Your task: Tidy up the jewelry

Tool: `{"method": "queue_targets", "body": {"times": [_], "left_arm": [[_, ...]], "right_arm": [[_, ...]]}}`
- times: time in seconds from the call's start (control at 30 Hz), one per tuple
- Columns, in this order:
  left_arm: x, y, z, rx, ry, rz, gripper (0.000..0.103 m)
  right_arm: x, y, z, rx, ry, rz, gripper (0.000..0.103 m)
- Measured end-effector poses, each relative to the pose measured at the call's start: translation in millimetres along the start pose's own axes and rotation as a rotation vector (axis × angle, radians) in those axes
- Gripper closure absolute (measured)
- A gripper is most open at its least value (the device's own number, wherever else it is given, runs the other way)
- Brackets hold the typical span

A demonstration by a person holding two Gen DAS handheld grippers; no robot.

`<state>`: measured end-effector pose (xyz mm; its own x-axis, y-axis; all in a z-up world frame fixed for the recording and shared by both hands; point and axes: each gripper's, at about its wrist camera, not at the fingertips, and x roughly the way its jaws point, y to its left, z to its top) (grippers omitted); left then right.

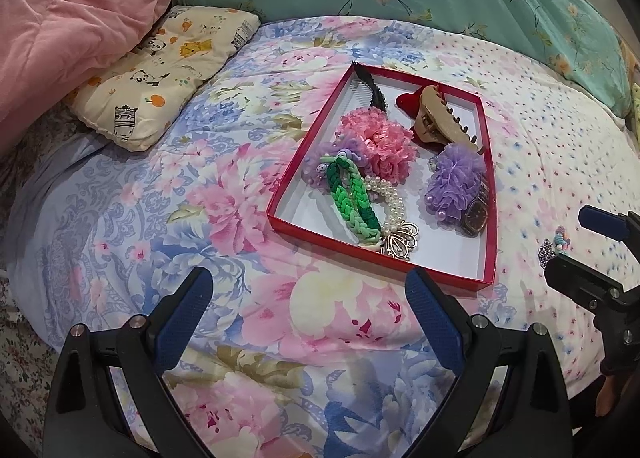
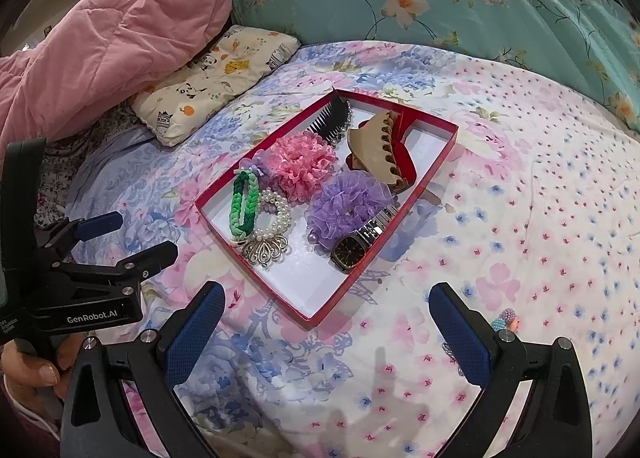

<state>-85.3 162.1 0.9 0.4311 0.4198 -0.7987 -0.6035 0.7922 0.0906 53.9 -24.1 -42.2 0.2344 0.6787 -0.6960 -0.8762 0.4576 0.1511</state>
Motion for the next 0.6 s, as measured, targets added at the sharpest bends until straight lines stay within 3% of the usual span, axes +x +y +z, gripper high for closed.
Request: {"method": "queue_targets", "body": {"times": [0.6], "left_arm": [[1.2, 0.1, -1.1, 0.004, 0.001, 0.004, 0.005]], "right_arm": [[1.6, 1.5, -1.5, -0.008, 0.003, 0.006, 0.000]]}}
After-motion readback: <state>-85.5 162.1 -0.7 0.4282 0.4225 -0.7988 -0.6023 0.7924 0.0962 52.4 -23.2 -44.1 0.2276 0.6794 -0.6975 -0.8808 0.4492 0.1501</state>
